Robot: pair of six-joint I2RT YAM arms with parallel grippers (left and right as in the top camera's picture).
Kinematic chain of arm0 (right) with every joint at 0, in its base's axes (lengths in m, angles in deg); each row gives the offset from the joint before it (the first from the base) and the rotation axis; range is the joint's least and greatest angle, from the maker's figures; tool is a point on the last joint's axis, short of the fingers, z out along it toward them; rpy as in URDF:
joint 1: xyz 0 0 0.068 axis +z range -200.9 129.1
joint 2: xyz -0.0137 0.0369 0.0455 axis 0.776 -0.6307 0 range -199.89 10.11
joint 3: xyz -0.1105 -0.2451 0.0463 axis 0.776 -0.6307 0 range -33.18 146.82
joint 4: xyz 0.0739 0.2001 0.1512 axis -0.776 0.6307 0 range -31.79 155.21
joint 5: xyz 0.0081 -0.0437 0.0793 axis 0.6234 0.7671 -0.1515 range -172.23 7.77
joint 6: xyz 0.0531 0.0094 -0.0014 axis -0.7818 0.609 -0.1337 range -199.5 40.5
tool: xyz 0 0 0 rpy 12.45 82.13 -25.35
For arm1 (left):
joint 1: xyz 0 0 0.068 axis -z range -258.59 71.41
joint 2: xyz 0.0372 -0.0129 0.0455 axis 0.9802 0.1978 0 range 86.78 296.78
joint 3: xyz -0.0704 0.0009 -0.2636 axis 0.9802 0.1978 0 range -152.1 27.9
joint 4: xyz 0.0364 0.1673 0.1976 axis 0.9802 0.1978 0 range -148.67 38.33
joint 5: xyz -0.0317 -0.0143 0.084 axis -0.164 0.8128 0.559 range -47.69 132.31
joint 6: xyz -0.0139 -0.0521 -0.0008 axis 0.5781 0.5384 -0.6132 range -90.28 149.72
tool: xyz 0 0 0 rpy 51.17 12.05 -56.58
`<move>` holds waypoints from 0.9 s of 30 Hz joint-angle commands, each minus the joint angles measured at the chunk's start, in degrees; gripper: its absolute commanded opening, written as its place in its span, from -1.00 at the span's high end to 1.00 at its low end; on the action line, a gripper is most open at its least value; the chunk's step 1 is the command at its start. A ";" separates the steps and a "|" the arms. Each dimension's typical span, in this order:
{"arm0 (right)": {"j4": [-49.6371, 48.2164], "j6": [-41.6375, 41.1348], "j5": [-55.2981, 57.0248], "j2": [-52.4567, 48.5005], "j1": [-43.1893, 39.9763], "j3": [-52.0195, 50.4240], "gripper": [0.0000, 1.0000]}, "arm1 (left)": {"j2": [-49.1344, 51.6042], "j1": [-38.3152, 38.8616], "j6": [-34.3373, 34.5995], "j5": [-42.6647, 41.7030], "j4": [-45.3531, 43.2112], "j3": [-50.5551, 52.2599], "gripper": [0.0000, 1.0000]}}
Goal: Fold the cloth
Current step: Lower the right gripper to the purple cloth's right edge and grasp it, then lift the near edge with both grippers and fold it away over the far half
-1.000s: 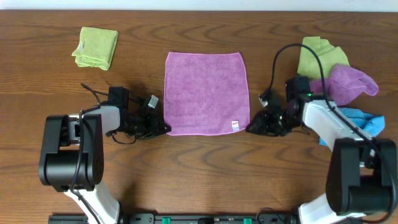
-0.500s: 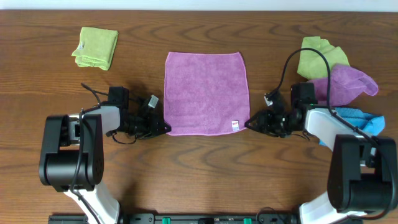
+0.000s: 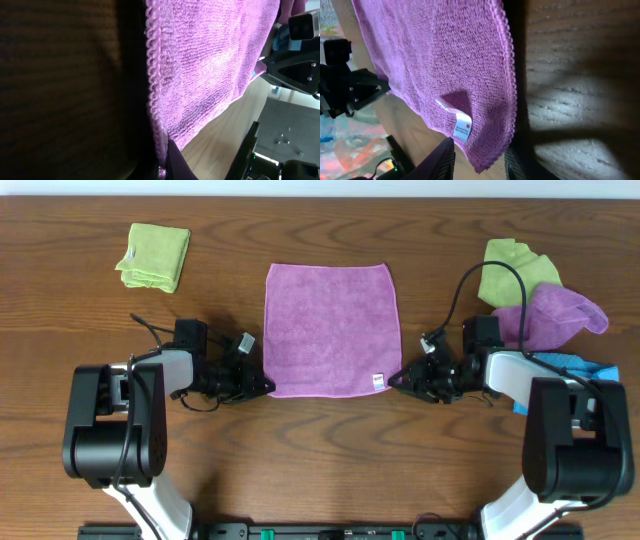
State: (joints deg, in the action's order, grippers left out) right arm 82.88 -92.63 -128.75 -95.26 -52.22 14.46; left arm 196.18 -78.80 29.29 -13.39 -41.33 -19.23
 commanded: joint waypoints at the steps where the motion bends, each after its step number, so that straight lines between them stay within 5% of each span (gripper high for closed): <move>1: -1.03 -1.40 8.41 -2.25 -0.22 -0.55 0.31 | 0.74 0.24 -0.87 2.32 -0.04 0.26 0.88; 9: -1.07 -4.00 11.87 -2.27 -0.20 -0.55 0.32 | 0.74 0.24 -0.87 2.32 -0.04 0.26 0.89; 13: -1.11 -4.26 12.04 -2.27 -0.20 -0.55 0.97 | 0.74 0.24 -0.87 2.32 -0.04 0.26 0.88; 27: 1.46 -5.73 4.46 6.54 0.48 3.02 0.97 | -8.28 0.26 3.28 0.50 0.42 -4.44 0.89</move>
State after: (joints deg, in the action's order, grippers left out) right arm 84.39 -97.76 -124.29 -93.51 -52.22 15.55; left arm 192.93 -78.78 31.44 -13.33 -40.87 -21.02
